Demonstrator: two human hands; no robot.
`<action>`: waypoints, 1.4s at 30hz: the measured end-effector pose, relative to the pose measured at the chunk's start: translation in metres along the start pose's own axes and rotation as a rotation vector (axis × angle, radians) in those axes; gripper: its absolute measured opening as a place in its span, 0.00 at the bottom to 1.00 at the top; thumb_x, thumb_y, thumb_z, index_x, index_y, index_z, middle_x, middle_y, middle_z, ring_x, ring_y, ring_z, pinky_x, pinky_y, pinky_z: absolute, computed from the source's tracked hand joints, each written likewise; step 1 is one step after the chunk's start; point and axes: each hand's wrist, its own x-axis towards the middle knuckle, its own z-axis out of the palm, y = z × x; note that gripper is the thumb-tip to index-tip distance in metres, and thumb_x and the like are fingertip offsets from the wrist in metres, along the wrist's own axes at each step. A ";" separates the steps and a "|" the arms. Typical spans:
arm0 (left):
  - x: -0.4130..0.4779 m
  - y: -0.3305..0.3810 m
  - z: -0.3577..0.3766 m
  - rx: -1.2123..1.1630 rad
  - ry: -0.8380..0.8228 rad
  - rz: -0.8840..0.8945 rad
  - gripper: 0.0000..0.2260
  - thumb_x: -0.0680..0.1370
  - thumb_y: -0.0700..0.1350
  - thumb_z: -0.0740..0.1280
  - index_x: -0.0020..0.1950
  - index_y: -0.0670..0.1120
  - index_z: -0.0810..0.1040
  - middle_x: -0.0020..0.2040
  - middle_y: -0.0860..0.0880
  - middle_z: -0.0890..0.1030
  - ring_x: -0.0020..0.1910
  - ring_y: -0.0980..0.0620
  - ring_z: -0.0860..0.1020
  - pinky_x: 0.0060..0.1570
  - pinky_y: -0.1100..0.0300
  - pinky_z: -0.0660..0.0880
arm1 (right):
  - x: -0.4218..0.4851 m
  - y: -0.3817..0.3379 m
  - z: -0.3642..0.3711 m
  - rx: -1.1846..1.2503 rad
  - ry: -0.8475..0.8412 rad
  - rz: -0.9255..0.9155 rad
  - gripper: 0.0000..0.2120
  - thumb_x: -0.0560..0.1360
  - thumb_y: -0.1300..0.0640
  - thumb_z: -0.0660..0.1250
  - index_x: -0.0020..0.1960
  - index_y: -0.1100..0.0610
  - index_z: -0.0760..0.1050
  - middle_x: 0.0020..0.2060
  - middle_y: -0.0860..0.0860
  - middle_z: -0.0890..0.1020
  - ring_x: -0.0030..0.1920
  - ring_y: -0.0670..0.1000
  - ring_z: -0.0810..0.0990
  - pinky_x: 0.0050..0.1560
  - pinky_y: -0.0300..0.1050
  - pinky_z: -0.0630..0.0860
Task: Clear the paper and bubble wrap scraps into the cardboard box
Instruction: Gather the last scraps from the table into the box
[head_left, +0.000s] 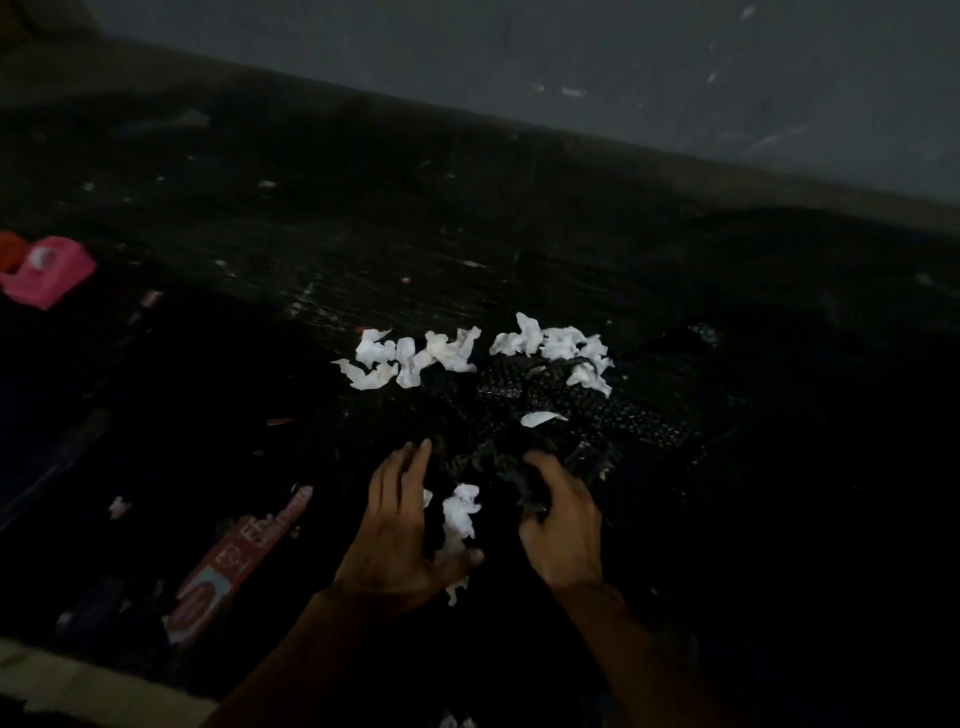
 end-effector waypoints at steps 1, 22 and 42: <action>-0.002 0.001 0.000 0.069 -0.053 0.023 0.50 0.65 0.75 0.62 0.78 0.47 0.54 0.75 0.41 0.59 0.74 0.42 0.57 0.70 0.46 0.58 | 0.000 0.002 -0.004 0.005 0.033 -0.022 0.26 0.62 0.63 0.62 0.58 0.50 0.77 0.49 0.54 0.80 0.53 0.59 0.76 0.56 0.49 0.75; 0.014 0.037 0.046 0.192 0.049 -0.001 0.21 0.72 0.48 0.58 0.65 0.50 0.72 0.61 0.41 0.72 0.53 0.42 0.70 0.52 0.47 0.72 | 0.035 0.116 -0.067 -0.274 0.263 0.061 0.13 0.64 0.59 0.73 0.47 0.61 0.75 0.44 0.60 0.80 0.45 0.64 0.75 0.46 0.55 0.74; 0.019 0.055 0.068 0.182 0.271 -0.283 0.19 0.74 0.42 0.59 0.66 0.46 0.69 0.62 0.40 0.68 0.53 0.38 0.71 0.52 0.41 0.71 | 0.059 0.113 -0.059 -0.167 0.123 -0.103 0.16 0.61 0.60 0.76 0.44 0.56 0.72 0.61 0.57 0.71 0.60 0.60 0.71 0.59 0.52 0.73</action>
